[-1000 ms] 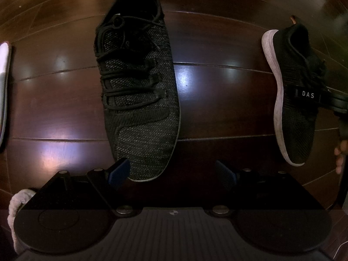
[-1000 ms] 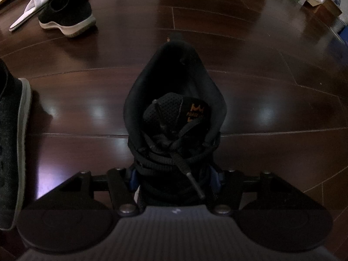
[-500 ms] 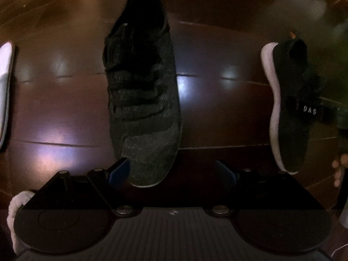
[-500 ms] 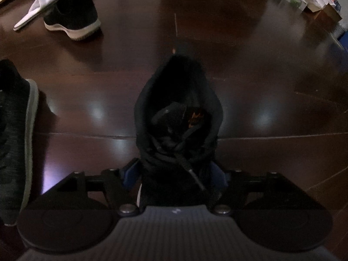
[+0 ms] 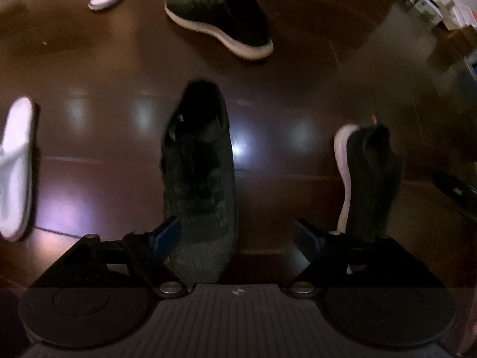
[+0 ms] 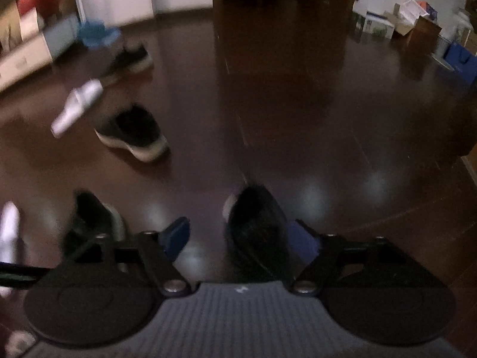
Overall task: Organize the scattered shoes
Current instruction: 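Lower both held sneakers onto the floor and open both grippers, then grasp a black white-soled sneaker from the floor with the left gripper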
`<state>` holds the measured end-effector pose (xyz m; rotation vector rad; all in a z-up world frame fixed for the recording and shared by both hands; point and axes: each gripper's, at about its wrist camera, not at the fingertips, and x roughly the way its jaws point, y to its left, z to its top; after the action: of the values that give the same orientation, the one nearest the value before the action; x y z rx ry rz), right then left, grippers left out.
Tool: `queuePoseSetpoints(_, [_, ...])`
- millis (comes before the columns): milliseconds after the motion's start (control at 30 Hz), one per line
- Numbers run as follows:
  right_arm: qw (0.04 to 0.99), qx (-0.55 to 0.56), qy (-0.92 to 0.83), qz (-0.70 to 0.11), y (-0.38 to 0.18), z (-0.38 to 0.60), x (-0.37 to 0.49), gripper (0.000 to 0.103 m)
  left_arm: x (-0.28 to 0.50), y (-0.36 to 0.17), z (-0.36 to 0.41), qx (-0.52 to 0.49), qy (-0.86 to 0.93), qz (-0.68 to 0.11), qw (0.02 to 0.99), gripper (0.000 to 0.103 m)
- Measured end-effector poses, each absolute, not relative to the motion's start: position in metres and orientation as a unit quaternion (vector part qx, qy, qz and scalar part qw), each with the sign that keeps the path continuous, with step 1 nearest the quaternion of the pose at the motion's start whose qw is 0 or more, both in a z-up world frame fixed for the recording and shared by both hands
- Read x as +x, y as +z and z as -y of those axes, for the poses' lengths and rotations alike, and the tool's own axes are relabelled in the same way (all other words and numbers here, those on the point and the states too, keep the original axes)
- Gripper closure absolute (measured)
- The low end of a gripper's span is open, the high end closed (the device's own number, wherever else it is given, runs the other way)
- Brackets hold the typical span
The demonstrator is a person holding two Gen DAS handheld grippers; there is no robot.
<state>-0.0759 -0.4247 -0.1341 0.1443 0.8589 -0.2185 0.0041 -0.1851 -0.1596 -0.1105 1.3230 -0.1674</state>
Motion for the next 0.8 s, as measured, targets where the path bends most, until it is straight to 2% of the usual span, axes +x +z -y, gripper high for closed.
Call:
queuePoseSetpoints(100, [0.91,0.087,-0.106,-0.391,-0.106,0.417,-0.069,0.008,0.033,-0.139,0.179,-0.066,-0.068,-0.596,0.797,0.017])
queuePoseSetpoints(167, [0.915,0.11,-0.113,-0.37,-0.086,0.409,-0.057,0.0,0.056,-0.128,0.174,-0.072,-0.059,-0.587,0.804,0.016])
queuePoseSetpoints(367, [0.911,0.182,-0.149,-0.339,-0.072,0.402,-0.021,0.0,0.132,-0.113,0.164,-0.055,-0.039,-0.557,0.828,0.016])
queuePoseSetpoints(533, [0.906,0.217,-0.136,-0.338,-0.087,0.396,0.0,0.0,0.19,-0.131,0.154,-0.081,-0.031,-0.559,0.825,0.016])
queuePoseSetpoints(667, [0.915,0.152,-0.12,-0.354,-0.106,0.384,0.011,0.0,0.229,-0.159,0.153,-0.117,-0.029,-0.567,0.815,0.016])
queuePoseSetpoints(800, [0.91,0.146,-0.118,-0.371,-0.123,0.388,0.019,0.0,0.249,-0.187,0.159,-0.142,-0.043,-0.572,0.807,0.016])
